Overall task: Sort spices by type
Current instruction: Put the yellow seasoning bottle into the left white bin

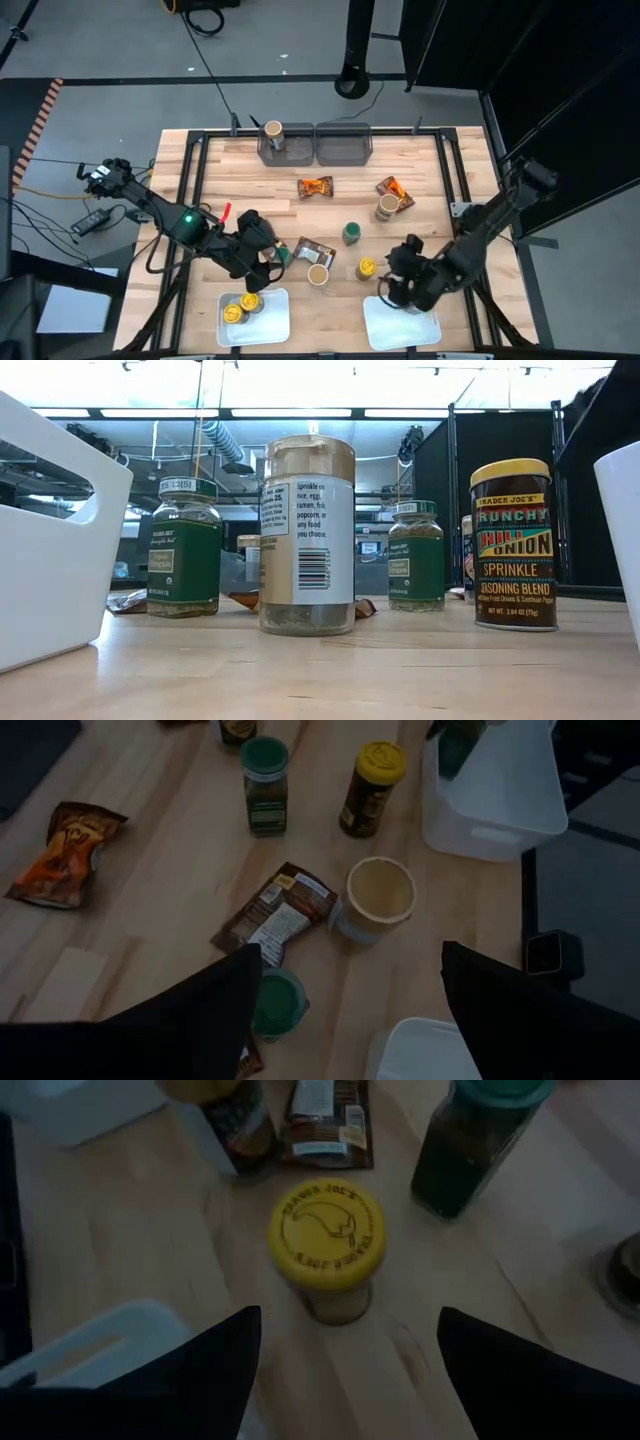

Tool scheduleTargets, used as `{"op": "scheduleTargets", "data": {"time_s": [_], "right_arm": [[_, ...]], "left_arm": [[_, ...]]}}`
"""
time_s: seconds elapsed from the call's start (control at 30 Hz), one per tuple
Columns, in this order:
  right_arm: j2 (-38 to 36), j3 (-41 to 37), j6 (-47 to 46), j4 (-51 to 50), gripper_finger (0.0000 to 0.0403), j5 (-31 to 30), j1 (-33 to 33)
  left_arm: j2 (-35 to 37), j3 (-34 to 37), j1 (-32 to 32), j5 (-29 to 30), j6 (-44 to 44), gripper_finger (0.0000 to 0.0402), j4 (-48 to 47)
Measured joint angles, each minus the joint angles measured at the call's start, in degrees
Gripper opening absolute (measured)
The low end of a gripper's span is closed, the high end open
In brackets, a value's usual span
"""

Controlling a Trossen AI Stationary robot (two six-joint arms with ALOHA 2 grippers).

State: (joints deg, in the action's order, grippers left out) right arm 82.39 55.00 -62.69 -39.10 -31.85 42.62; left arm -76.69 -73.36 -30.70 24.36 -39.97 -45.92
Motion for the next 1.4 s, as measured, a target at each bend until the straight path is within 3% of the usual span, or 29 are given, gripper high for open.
{"op": "scheduleTargets", "data": {"time_s": [0.2,0.4,0.63,1.0,1.4], "right_arm": [[0.59,-0.98,5.72,4.02,0.0312,2.26,-3.82],[4.39,-1.02,6.68,5.03,0.0312,5.53,-3.59],[7.53,-1.02,10.95,10.45,0.0311,6.20,-5.33],[7.54,-1.97,13.39,10.74,0.0306,6.06,-7.34],[7.54,-5.85,15.77,17.74,0.0297,6.44,-8.45]], "left_arm": [[0.00,0.00,-0.04,0.02,-1.20,0.0310,-0.01],[0.00,0.00,-0.04,0.06,-1.24,0.0310,-0.01],[0.00,0.00,-0.04,0.22,-1.24,0.0310,-0.01],[0.00,0.00,-0.04,0.50,-1.24,0.0310,-0.04],[0.00,0.00,-0.04,0.87,-0.96,0.0310,-0.06]]}}
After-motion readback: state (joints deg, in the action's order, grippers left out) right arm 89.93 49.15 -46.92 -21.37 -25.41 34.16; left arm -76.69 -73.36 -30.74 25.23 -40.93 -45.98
